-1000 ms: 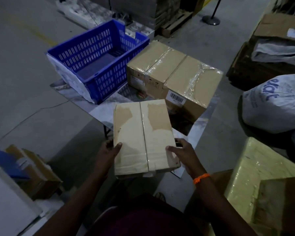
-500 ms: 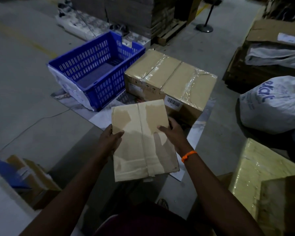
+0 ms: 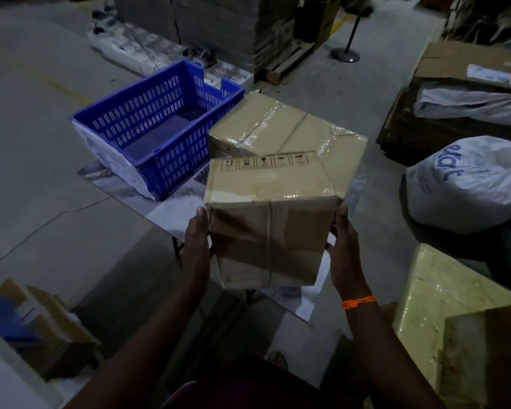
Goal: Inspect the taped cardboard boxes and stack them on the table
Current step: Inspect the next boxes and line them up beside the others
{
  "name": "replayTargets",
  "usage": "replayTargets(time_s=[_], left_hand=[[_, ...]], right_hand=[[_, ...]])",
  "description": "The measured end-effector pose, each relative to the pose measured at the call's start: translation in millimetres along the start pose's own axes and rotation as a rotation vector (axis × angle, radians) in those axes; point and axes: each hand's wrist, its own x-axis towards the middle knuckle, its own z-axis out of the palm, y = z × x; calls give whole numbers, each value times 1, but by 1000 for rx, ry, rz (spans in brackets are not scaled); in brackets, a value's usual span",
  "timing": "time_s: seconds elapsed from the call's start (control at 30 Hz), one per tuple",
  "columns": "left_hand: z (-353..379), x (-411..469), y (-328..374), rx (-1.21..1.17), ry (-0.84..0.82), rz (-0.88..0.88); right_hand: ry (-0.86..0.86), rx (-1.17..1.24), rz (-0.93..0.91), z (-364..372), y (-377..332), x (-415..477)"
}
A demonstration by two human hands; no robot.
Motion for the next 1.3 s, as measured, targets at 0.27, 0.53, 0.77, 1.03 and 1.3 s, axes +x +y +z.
replayTargets(time_s=[0.27,0.53,0.77,1.03,1.3], left_hand=[[3,-12,-16,186,-76,3],[6,-7,19,519,-40,372],[38,5,14,1513,-380,749],[36,5,12,1556,-392,781],[23,-7,19,1465,-447,829]], right_hand=[[126,26,139,-36,27,-22],[86,-692,-522,-21,-29,-19],[-310,-1342,-639,28,-19,-10],[-302,-1352,-611,31,-18,-8],[-376,-1261,-684,14,-23,-23]])
